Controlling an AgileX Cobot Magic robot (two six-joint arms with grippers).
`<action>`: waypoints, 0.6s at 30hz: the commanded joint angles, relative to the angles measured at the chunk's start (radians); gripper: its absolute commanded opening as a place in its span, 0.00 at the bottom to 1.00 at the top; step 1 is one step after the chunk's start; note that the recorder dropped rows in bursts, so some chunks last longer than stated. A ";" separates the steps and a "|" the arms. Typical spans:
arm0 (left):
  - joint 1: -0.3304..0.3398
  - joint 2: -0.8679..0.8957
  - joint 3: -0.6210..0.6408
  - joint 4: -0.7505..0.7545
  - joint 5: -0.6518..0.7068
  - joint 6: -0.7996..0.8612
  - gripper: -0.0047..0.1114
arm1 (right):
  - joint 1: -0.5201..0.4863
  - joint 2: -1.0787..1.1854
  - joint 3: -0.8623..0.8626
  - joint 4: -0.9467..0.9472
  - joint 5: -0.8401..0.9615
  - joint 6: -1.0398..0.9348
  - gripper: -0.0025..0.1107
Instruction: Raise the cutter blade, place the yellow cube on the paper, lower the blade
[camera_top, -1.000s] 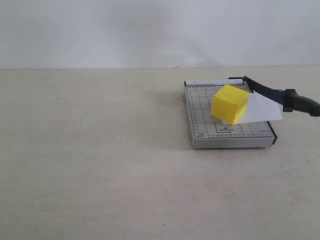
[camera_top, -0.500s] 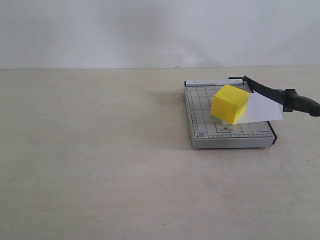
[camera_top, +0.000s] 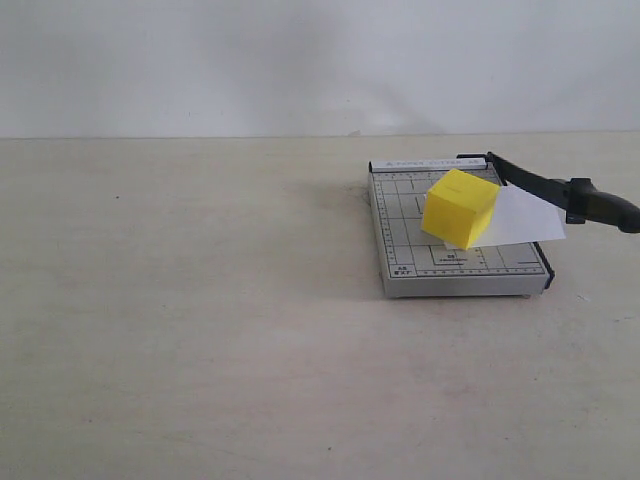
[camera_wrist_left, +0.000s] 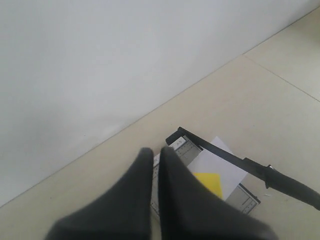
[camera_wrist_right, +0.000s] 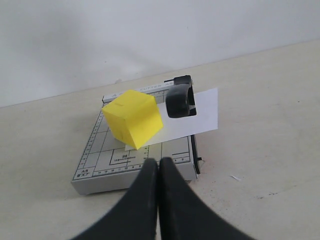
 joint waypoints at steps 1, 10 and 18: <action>-0.001 -0.008 0.005 -0.027 0.000 -0.033 0.08 | 0.001 -0.002 0.004 -0.004 -0.012 -0.004 0.03; -0.001 -0.008 0.005 -0.074 0.000 -0.035 0.08 | 0.001 -0.002 0.004 -0.004 -0.012 -0.004 0.03; -0.001 -0.010 0.005 -0.074 0.000 -0.080 0.08 | 0.001 -0.002 0.004 -0.004 -0.012 -0.004 0.03</action>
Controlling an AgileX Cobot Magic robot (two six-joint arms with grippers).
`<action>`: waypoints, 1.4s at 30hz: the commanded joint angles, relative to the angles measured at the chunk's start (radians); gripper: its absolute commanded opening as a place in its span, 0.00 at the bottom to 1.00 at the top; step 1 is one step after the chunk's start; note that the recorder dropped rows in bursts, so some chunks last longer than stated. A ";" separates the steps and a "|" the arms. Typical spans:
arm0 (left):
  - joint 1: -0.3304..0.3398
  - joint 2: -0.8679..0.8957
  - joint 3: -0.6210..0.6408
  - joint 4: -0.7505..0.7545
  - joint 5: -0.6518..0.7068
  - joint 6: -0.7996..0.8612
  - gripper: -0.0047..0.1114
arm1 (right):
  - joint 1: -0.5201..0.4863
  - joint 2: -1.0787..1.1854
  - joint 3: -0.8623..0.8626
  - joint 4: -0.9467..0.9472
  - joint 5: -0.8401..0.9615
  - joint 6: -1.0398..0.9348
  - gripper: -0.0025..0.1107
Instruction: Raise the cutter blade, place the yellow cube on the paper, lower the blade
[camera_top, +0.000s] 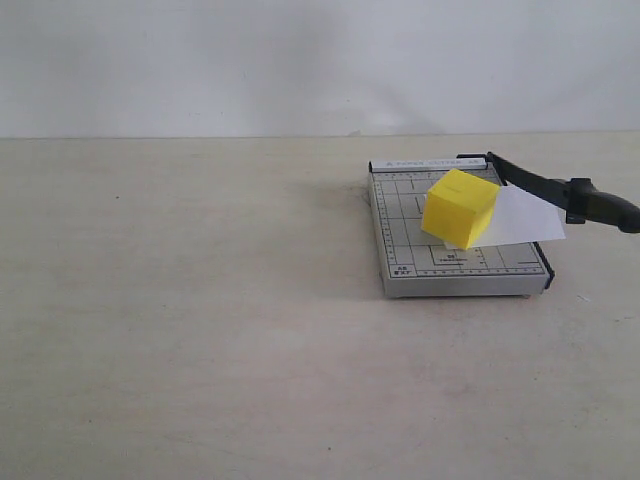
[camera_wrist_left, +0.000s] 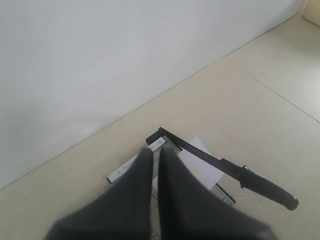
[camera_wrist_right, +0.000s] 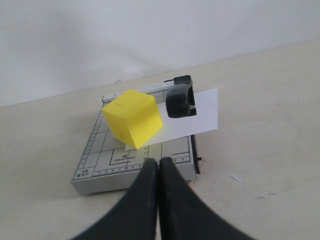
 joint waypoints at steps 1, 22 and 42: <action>-0.001 -0.008 0.002 -0.014 0.000 -0.051 0.08 | 0.001 -0.002 0.004 -0.004 -0.012 -0.004 0.03; -0.006 0.318 -0.379 -0.458 -0.239 0.110 0.08 | 0.001 -0.002 0.004 -0.004 -0.012 -0.004 0.03; -0.106 0.312 -0.271 -0.415 -0.360 0.191 0.08 | 0.001 -0.002 0.004 -0.004 -0.012 -0.004 0.03</action>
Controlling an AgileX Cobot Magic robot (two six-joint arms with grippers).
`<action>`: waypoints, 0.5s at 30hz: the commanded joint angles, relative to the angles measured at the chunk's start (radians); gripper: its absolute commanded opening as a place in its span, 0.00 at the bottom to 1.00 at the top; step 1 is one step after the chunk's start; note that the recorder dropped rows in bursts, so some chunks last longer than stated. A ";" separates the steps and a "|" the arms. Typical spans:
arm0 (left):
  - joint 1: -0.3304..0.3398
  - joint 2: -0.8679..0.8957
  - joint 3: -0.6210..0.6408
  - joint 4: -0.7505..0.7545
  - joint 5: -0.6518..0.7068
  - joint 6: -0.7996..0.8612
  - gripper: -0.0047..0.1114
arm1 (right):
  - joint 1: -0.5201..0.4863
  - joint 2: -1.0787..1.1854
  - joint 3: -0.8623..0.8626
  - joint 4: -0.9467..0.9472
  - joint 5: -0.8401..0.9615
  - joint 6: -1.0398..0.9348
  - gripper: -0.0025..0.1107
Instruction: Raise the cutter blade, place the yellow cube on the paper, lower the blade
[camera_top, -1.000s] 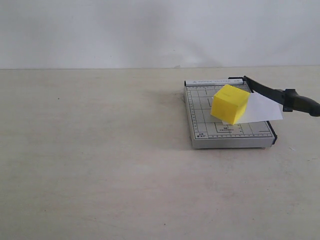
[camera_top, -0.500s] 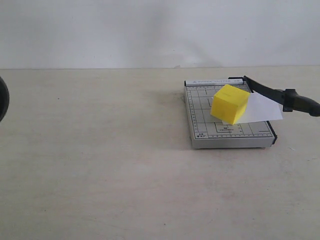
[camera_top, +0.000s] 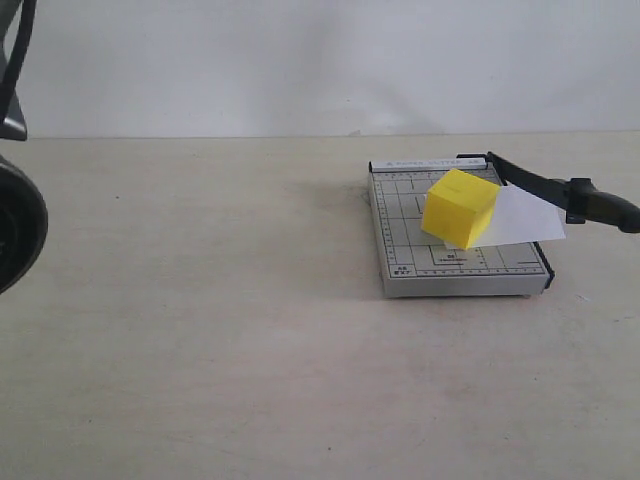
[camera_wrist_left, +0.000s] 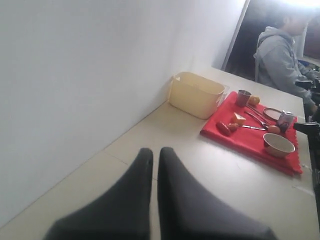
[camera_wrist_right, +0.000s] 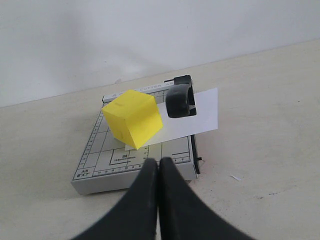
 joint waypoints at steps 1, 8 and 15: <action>-0.031 -0.060 0.151 0.025 -0.050 0.009 0.08 | 0.001 -0.002 0.004 -0.004 -0.012 -0.004 0.03; -0.026 -0.233 0.532 0.032 -0.104 0.000 0.08 | 0.001 -0.002 0.004 -0.004 -0.012 -0.004 0.03; -0.026 -0.401 0.891 0.030 -0.296 -0.018 0.08 | 0.001 -0.002 0.004 -0.004 -0.012 -0.004 0.03</action>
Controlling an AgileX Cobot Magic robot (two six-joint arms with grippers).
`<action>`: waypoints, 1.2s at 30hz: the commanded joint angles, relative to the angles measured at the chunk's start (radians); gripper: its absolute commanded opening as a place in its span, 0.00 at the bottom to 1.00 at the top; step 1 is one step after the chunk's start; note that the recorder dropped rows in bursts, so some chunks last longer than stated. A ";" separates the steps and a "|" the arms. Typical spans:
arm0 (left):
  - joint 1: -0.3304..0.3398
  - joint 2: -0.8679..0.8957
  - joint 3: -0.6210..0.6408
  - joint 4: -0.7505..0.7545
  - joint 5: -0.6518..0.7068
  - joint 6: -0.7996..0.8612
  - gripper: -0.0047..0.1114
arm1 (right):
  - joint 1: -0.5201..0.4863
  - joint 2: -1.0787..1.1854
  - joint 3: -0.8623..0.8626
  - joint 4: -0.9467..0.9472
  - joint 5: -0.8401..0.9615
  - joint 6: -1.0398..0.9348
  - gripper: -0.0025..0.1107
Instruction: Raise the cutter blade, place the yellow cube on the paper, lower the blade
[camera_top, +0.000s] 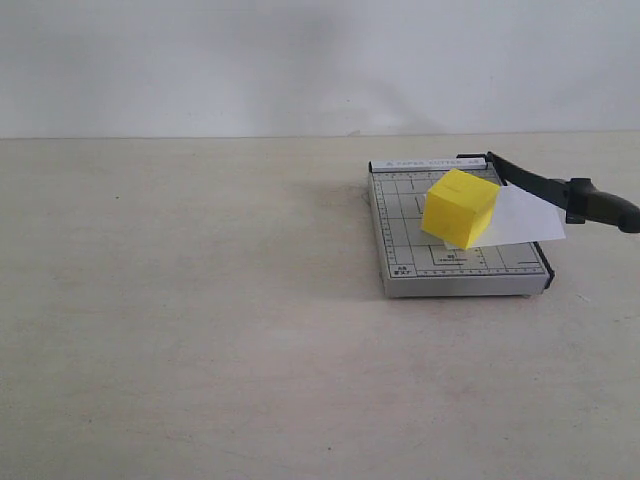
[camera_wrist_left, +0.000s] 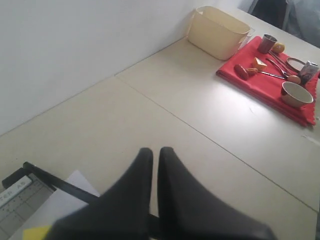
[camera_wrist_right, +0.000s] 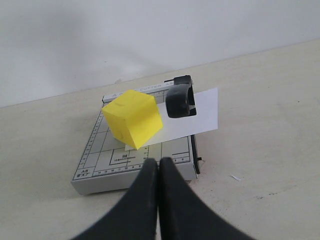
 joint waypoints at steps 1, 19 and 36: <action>0.002 -0.120 0.233 -0.005 -0.154 -0.020 0.08 | 0.001 -0.002 0.004 -0.004 -0.012 -0.004 0.03; 0.004 -0.348 0.737 -0.055 -0.475 -0.026 0.08 | 0.001 -0.002 0.004 -0.004 -0.012 -0.004 0.03; 0.004 -0.328 0.488 0.016 -0.313 -0.011 0.08 | 0.001 -0.002 0.004 -0.004 -0.012 -0.004 0.03</action>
